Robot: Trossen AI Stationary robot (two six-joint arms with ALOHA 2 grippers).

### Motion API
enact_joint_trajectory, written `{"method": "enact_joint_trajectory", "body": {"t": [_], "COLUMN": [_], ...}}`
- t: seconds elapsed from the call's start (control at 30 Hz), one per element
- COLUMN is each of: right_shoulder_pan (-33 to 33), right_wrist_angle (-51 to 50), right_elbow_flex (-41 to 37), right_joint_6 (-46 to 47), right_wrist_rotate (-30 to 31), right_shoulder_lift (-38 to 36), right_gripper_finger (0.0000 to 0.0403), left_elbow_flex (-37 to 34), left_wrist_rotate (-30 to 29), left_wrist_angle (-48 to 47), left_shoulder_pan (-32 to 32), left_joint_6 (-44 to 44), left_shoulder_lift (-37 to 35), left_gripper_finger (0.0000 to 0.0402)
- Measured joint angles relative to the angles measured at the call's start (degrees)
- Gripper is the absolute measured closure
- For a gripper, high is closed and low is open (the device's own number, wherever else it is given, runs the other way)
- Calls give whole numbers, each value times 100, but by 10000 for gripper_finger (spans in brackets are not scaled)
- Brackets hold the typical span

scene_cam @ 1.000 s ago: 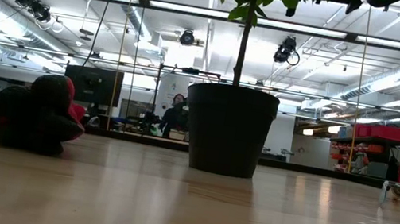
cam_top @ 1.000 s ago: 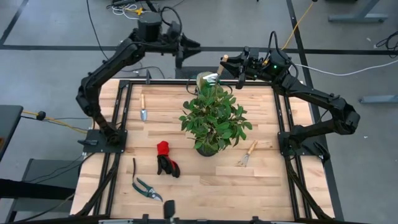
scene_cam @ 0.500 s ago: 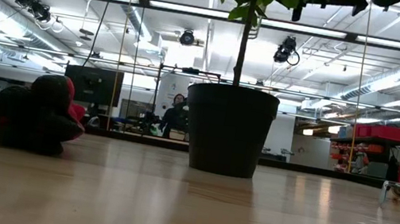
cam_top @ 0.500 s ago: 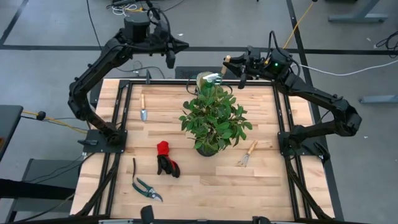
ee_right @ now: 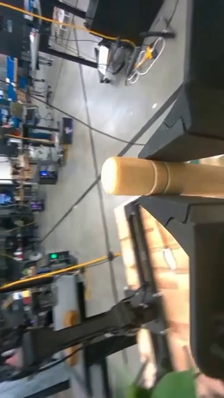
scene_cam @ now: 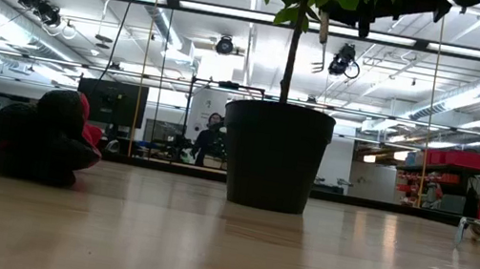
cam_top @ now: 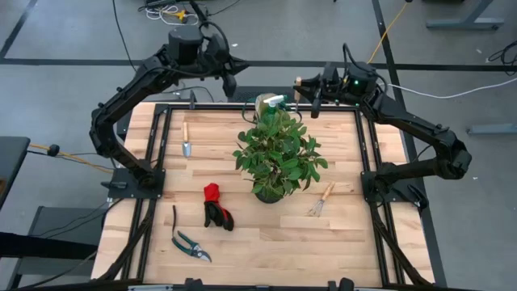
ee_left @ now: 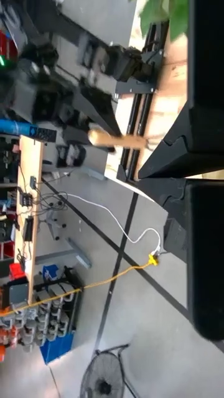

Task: Pick & Place Garden tools in Gardening bag
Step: Put the brown hand rake into the gardening bag

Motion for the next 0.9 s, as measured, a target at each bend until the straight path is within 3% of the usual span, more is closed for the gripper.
{"method": "enact_joint_trajectory", "body": {"t": [0.43, 0.9], "right_shoulder_pan": [-324, -471], "right_wrist_angle": [-544, 2921], "right_elbow_flex": [-67, -2348], "right_joint_6": [-887, -105], "right_wrist_rotate": [-259, -482], "right_shoulder_lift": [120, 136], "right_gripper_finger": [339, 337], "left_elbow_flex": [-882, -931], "left_wrist_rotate": [-32, -187], "left_wrist_angle": [540, 1067], "left_shoulder_pan": [-279, -506], "left_joint_6": [-619, -1010], "left_shoulder_lift": [0, -2], "left_gripper_finger": [399, 399]}}
